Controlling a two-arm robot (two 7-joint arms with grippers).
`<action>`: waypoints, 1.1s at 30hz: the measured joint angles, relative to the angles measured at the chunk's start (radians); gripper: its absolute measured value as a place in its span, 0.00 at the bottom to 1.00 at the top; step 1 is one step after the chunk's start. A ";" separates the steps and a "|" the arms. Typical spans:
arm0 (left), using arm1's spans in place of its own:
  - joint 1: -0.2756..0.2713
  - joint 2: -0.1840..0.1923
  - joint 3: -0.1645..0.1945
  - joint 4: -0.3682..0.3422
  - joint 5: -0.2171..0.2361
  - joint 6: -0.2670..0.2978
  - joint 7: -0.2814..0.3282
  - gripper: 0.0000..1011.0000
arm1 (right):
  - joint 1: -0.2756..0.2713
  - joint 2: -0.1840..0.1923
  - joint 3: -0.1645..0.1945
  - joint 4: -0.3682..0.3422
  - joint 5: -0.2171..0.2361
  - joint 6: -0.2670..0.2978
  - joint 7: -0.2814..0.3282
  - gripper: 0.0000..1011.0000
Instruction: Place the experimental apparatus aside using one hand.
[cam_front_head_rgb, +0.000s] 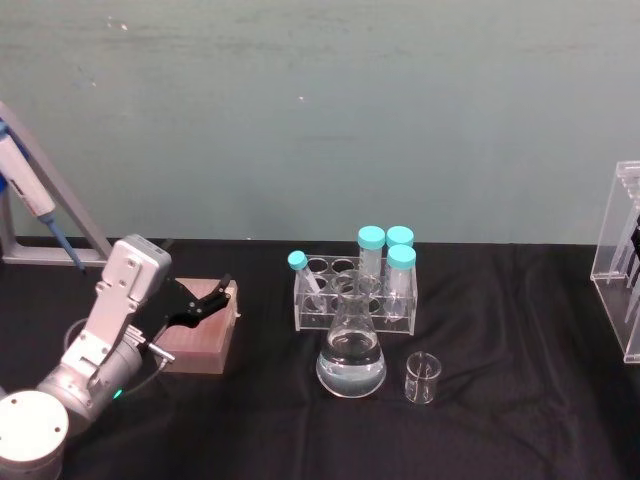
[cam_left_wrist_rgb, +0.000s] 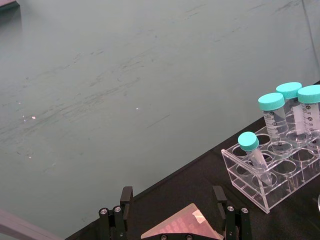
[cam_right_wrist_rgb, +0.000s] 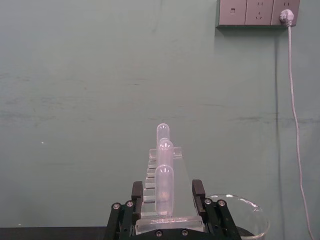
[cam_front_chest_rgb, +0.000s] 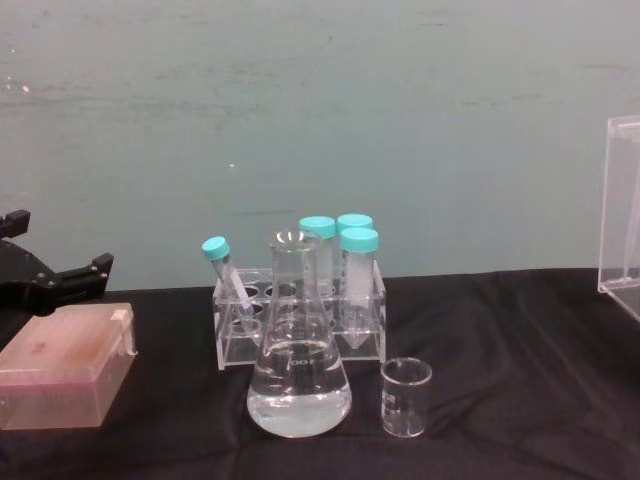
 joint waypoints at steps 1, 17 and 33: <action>0.000 0.000 0.000 0.000 0.000 0.000 0.000 0.99 | 0.001 0.000 0.000 0.001 0.000 0.000 0.000 0.59; 0.000 0.000 0.000 0.000 0.000 0.000 0.000 0.99 | 0.028 -0.004 0.005 0.051 0.019 -0.010 0.006 0.59; 0.000 0.000 0.000 0.000 0.000 0.000 0.000 0.99 | 0.036 -0.003 0.007 0.066 0.027 -0.016 0.010 0.59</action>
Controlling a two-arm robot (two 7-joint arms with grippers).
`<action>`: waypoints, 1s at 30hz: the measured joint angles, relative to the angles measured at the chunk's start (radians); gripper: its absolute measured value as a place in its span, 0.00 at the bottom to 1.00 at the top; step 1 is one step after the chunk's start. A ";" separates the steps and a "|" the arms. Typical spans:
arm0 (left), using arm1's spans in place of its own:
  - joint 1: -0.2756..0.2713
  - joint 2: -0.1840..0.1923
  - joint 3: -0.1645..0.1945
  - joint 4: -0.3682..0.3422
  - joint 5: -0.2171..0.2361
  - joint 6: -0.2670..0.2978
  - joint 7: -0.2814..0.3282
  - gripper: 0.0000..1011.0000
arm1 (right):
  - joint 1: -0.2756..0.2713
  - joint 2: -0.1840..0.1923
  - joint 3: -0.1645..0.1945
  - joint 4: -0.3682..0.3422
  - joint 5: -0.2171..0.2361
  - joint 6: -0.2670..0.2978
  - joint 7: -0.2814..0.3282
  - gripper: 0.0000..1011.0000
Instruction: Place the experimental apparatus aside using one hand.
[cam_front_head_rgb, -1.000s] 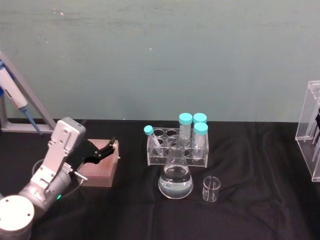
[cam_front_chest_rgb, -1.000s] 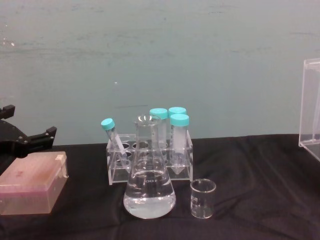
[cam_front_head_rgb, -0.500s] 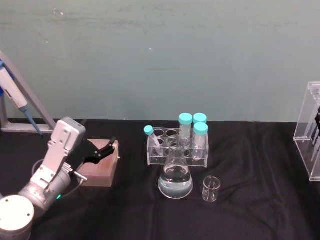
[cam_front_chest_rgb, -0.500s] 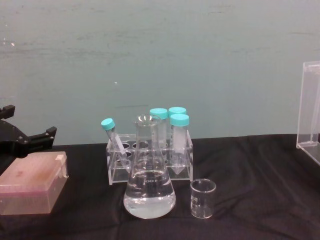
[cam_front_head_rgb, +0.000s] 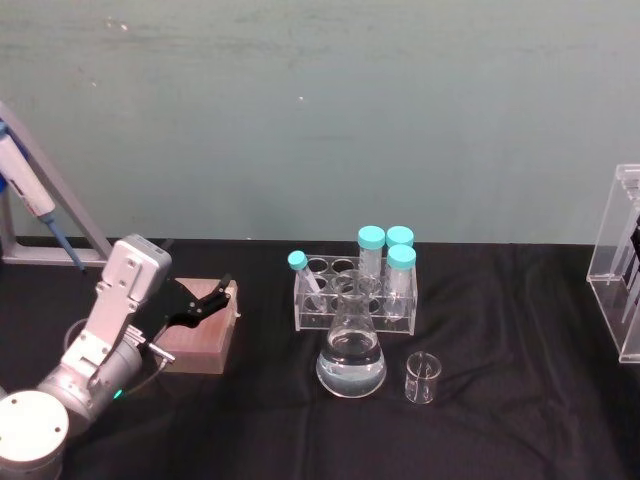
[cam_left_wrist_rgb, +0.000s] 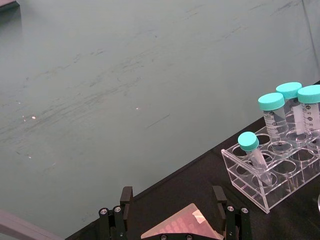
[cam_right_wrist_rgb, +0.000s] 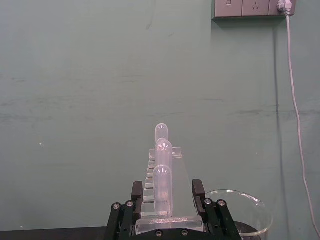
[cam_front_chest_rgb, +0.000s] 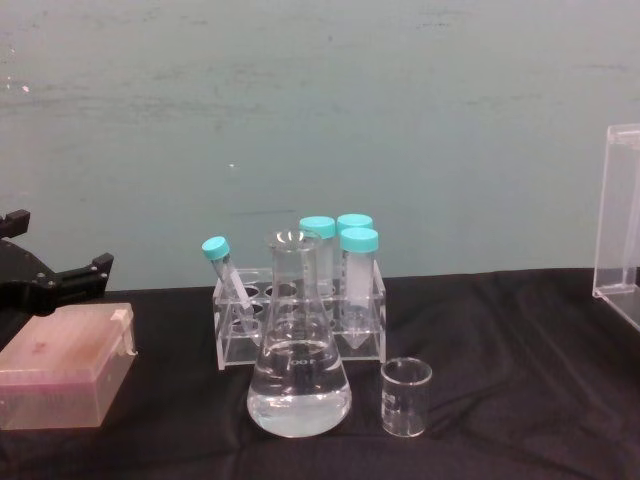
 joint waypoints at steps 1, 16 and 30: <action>0.000 0.000 0.000 0.000 0.000 0.000 0.000 0.99 | -0.001 0.000 0.000 0.000 0.000 0.000 0.000 0.59; 0.000 0.000 0.000 0.000 0.000 0.000 0.000 0.99 | -0.013 0.002 0.003 -0.009 0.007 0.005 0.003 0.59; 0.000 0.000 0.000 0.000 0.000 0.000 0.000 0.99 | -0.020 0.005 0.004 -0.014 0.013 0.012 0.006 0.59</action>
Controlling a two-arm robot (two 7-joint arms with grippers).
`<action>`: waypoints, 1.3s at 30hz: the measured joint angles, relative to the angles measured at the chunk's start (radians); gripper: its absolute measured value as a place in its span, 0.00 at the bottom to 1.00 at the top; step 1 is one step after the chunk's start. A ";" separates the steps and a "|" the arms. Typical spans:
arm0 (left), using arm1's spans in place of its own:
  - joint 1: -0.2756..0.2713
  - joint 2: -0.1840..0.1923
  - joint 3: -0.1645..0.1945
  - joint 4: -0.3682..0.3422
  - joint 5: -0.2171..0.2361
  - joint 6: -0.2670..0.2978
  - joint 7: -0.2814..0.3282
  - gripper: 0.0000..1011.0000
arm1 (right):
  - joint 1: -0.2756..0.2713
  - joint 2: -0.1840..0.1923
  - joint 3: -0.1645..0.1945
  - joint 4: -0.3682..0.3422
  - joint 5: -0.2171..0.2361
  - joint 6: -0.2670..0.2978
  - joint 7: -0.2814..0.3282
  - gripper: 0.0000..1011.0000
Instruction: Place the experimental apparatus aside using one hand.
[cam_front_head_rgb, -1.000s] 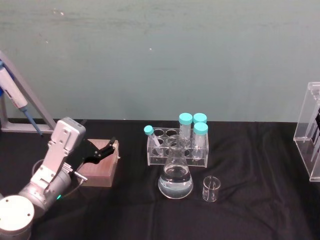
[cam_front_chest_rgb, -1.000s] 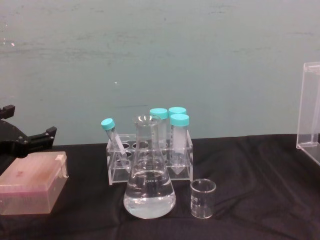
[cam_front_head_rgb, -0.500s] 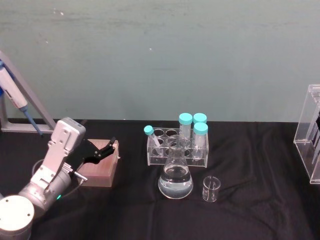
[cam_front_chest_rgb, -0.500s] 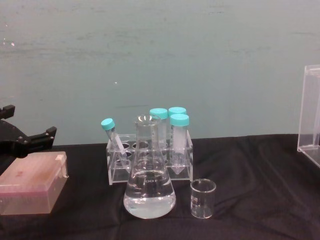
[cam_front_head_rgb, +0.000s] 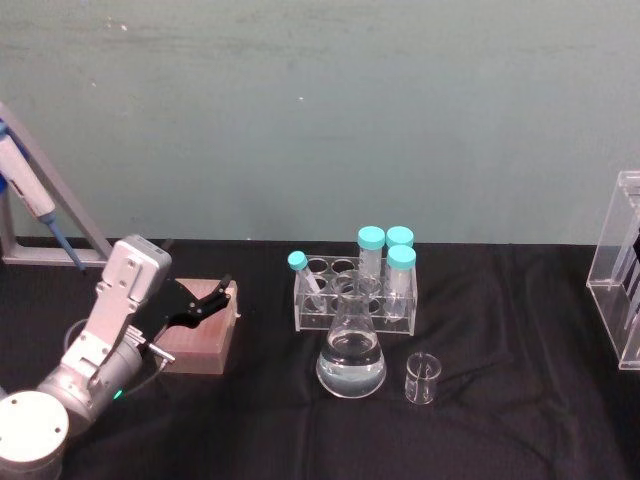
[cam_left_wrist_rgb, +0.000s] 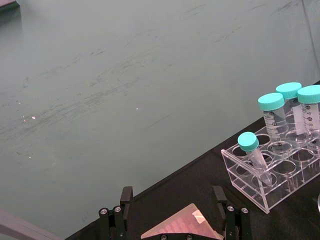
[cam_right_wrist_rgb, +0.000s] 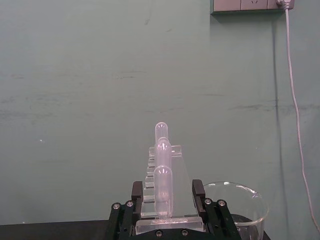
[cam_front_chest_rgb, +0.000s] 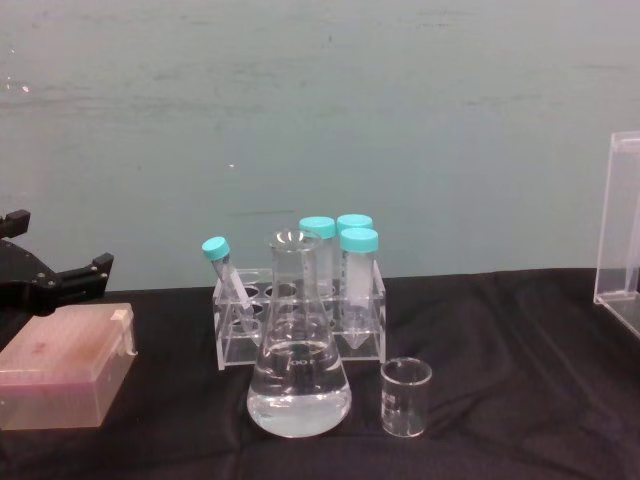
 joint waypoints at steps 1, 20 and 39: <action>0.000 0.000 0.000 0.000 0.000 0.000 0.000 0.99 | 0.000 0.001 0.000 0.000 0.000 0.001 0.000 0.59; 0.000 0.000 0.000 0.000 0.000 0.000 0.000 0.99 | 0.002 0.004 -0.001 0.002 0.002 0.007 0.003 0.59; 0.000 0.000 0.000 0.000 0.000 0.000 0.000 0.99 | 0.002 0.003 -0.001 0.003 0.002 0.007 0.003 0.59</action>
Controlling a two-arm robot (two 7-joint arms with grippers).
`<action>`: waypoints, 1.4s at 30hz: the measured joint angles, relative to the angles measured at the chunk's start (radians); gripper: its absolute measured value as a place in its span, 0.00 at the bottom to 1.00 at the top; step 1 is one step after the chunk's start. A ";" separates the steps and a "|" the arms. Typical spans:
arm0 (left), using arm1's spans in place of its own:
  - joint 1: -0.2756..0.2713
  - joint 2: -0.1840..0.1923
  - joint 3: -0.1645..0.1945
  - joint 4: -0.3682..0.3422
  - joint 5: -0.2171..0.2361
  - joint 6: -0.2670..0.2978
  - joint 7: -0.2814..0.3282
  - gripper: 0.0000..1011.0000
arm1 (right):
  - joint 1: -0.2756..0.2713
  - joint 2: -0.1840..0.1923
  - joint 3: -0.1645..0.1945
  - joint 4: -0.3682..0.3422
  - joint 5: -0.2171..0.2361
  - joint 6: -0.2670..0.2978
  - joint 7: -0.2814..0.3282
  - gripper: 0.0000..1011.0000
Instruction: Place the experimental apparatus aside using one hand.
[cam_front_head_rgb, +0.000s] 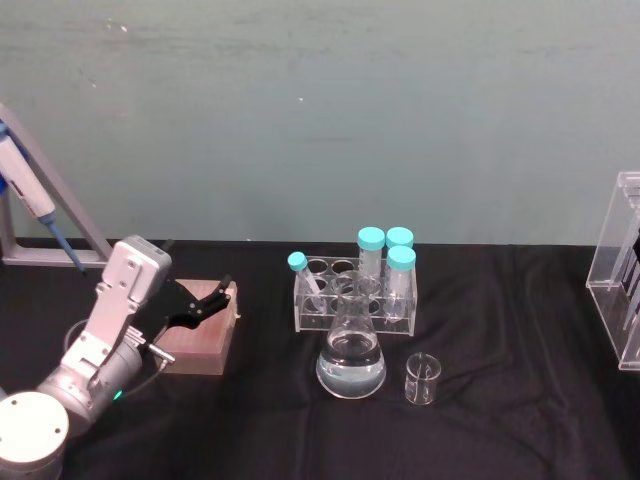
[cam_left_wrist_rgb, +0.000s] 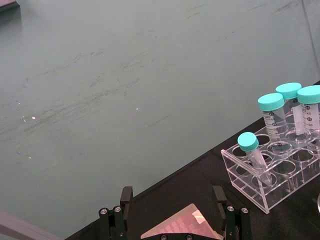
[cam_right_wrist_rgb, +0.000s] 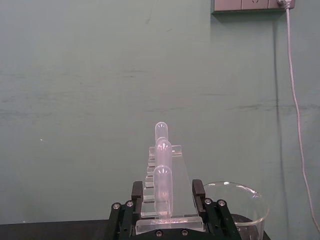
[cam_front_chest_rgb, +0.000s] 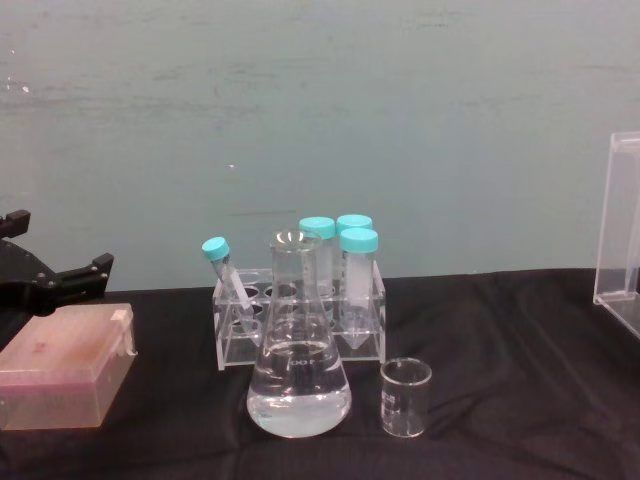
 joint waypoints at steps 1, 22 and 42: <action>0.000 0.000 0.000 0.000 0.000 0.000 0.000 0.99 | 0.000 0.000 0.000 0.000 0.000 0.000 0.000 0.59; 0.000 0.000 0.000 0.000 0.000 0.000 0.000 0.99 | 0.000 0.000 0.000 0.000 -0.001 0.001 -0.001 0.92; 0.000 0.000 0.000 0.000 0.000 0.000 0.000 0.99 | 0.000 0.000 0.000 0.000 -0.001 0.000 -0.001 0.99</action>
